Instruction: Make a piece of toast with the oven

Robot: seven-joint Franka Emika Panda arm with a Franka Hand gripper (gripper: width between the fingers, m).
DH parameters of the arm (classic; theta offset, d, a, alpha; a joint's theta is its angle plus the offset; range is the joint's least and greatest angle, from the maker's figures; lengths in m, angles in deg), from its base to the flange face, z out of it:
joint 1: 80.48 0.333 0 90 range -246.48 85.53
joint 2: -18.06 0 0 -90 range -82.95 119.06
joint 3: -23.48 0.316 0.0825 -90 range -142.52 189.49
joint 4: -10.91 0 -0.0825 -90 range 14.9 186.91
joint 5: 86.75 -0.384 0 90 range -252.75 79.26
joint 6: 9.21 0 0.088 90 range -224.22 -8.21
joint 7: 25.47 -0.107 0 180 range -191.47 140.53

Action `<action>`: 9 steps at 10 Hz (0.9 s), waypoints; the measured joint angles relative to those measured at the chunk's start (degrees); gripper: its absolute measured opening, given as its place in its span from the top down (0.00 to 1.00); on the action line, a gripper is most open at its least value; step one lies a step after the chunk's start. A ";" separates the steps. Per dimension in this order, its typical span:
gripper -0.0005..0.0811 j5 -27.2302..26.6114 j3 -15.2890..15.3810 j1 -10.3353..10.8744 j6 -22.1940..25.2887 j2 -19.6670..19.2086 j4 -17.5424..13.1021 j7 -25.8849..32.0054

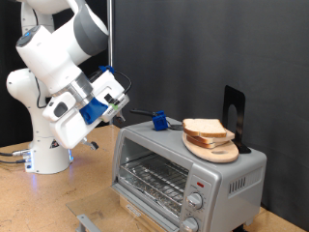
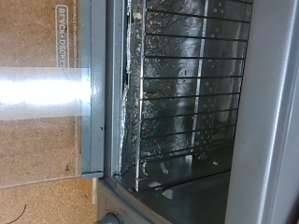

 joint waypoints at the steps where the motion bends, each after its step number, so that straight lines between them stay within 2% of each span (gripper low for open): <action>1: 0.00 -0.02 -0.07 -0.01 0.12 -0.26 0.02 0.16; 5: 0.00 0.06 -0.46 -0.09 2.48 -0.40 0.04 0.04; 6: 0.00 -2.41 -0.46 0.18 4.81 -0.19 -0.21 1.62; 8: 0.00 -8.73 -0.48 1.22 13.65 1.35 -1.50 6.94; 9: 0.00 -10.63 -0.42 1.81 16.29 2.40 -2.03 10.16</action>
